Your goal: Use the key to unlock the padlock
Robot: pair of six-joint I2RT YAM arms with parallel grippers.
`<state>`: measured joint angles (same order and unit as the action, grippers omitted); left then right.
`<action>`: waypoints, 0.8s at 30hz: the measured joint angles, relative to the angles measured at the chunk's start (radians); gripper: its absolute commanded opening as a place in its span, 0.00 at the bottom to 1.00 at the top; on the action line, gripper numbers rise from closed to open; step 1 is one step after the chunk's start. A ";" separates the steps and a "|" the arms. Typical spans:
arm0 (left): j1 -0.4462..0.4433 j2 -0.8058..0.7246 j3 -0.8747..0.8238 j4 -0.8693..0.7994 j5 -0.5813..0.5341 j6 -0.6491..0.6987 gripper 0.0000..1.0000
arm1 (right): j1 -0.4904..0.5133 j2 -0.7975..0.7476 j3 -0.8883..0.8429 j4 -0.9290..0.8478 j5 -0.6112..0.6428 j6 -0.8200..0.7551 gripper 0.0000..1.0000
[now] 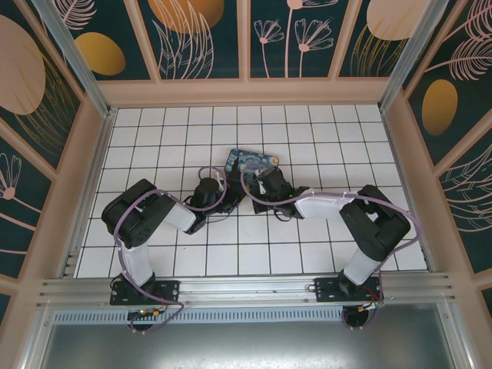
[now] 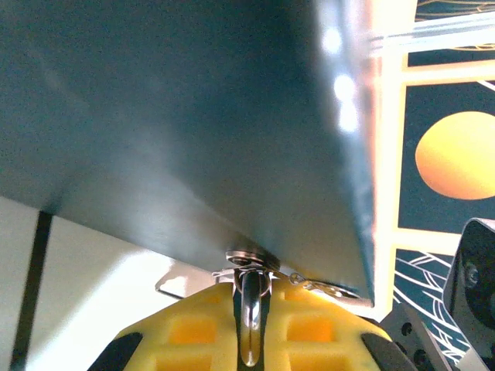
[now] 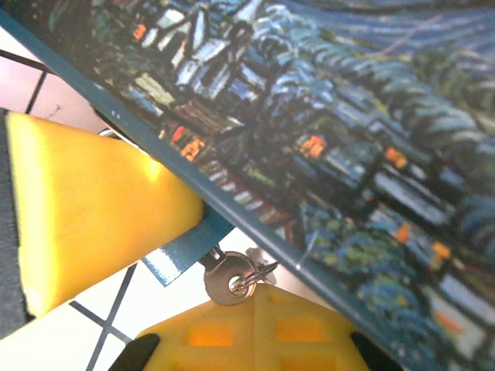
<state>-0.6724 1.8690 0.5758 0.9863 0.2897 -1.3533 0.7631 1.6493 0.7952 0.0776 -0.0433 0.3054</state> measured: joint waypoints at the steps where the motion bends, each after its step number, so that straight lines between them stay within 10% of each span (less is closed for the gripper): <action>1: -0.001 -0.002 0.000 -0.001 0.003 0.000 0.00 | -0.003 -0.014 -0.011 0.002 -0.004 0.009 0.26; 7: -0.005 -0.003 0.003 -0.022 0.021 0.000 0.00 | -0.004 -0.121 -0.061 0.050 -0.011 0.022 0.39; 24: -0.011 -0.003 0.016 -0.070 0.074 0.008 0.00 | 0.117 -0.177 -0.166 0.174 0.237 -0.141 0.30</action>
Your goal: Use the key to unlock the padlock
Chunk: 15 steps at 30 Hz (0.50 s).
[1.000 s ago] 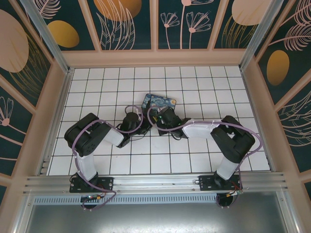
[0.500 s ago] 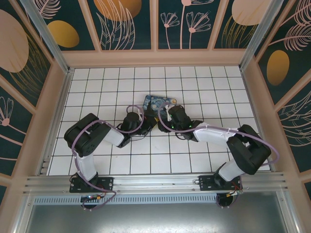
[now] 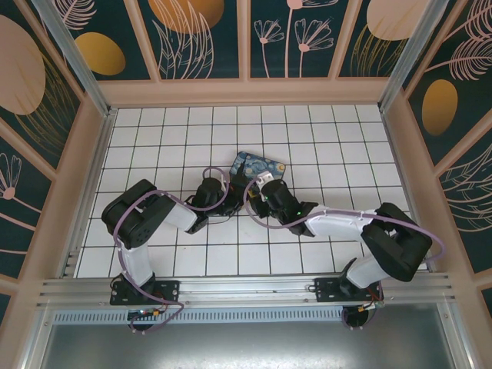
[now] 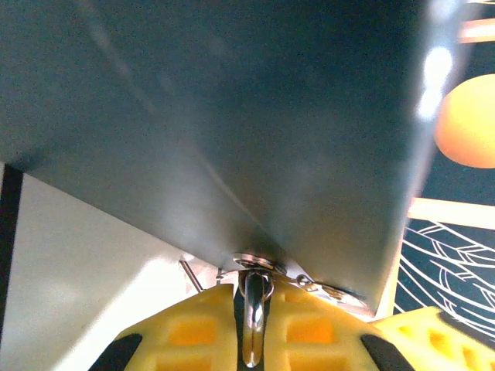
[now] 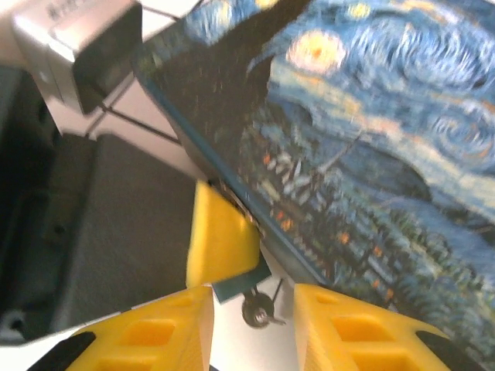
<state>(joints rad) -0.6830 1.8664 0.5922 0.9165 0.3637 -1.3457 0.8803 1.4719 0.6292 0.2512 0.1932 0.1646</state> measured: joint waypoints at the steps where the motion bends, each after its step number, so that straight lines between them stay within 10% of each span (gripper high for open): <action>1: 0.000 0.000 0.001 -0.001 0.000 0.000 0.00 | 0.004 0.004 -0.011 0.002 0.009 -0.003 0.30; 15: 0.000 -0.001 0.005 -0.008 0.003 0.007 0.00 | 0.047 0.066 -0.044 0.040 0.066 -0.011 0.29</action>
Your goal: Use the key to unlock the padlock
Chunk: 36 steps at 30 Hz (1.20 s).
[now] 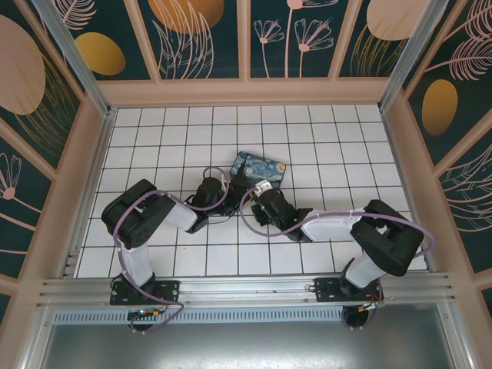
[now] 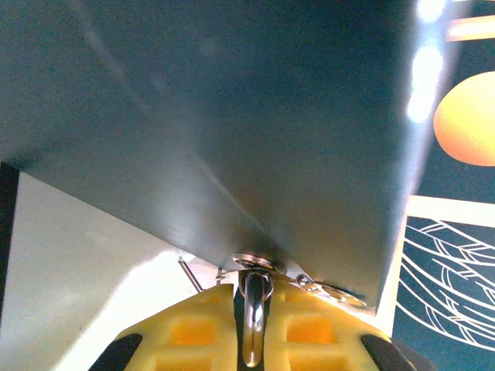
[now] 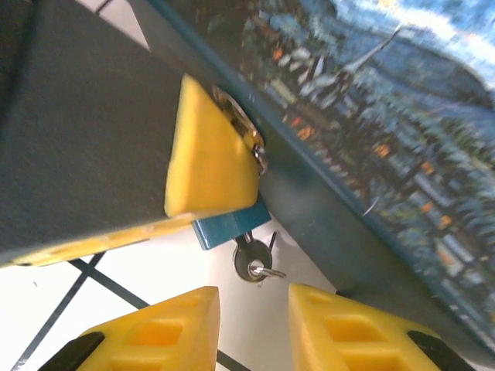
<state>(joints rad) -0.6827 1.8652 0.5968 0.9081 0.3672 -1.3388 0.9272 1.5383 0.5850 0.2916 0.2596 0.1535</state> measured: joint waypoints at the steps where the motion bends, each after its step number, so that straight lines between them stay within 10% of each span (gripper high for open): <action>1: 0.000 0.000 0.000 0.000 0.000 0.000 0.00 | 0.002 0.010 0.002 -0.001 0.004 0.000 0.29; 26: 0.003 0.000 0.000 0.001 -0.019 0.000 0.00 | -0.040 0.119 0.098 -0.011 -0.029 -0.018 0.00; 31: 0.003 0.000 0.000 0.004 -0.023 0.000 0.00 | -0.074 0.103 0.099 -0.026 -0.122 -0.003 0.35; 36: 0.004 -0.002 0.002 0.008 -0.023 0.000 0.00 | -0.090 0.045 0.090 -0.039 -0.212 0.050 0.49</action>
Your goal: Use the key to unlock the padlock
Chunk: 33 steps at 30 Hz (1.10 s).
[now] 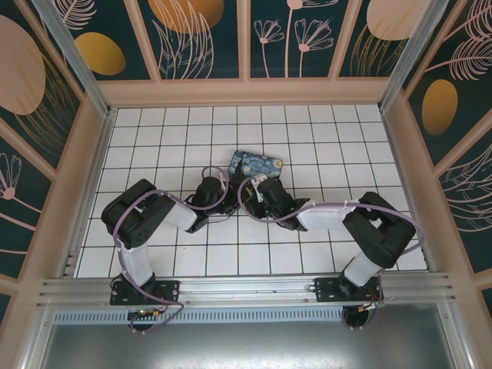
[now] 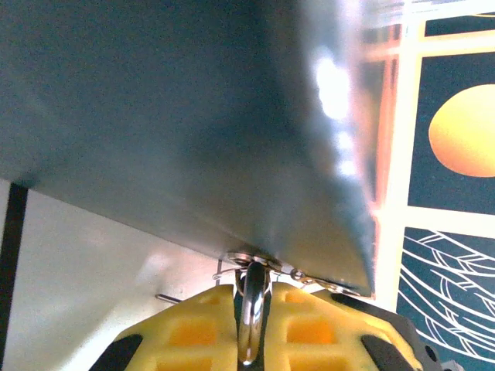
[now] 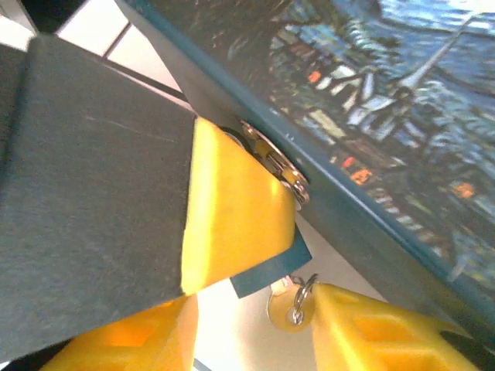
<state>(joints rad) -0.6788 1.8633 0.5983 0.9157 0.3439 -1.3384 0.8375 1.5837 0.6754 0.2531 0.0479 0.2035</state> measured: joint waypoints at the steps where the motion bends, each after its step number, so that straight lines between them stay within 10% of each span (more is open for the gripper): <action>1: 0.000 0.000 0.000 0.000 0.000 0.000 0.01 | -0.005 -0.013 -0.007 0.000 -0.012 0.011 0.49; 15: 0.000 -0.002 0.005 0.000 -0.027 0.014 0.21 | -0.169 -0.057 -0.083 0.155 -0.315 0.221 0.51; 33: -0.008 -0.094 -0.060 -0.082 0.037 0.067 0.69 | -0.348 0.099 -0.026 0.372 -0.384 0.417 0.51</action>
<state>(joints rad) -0.6865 1.7691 0.5388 0.8333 0.3813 -1.2713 0.4896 1.6829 0.6498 0.6247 -0.3359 0.6209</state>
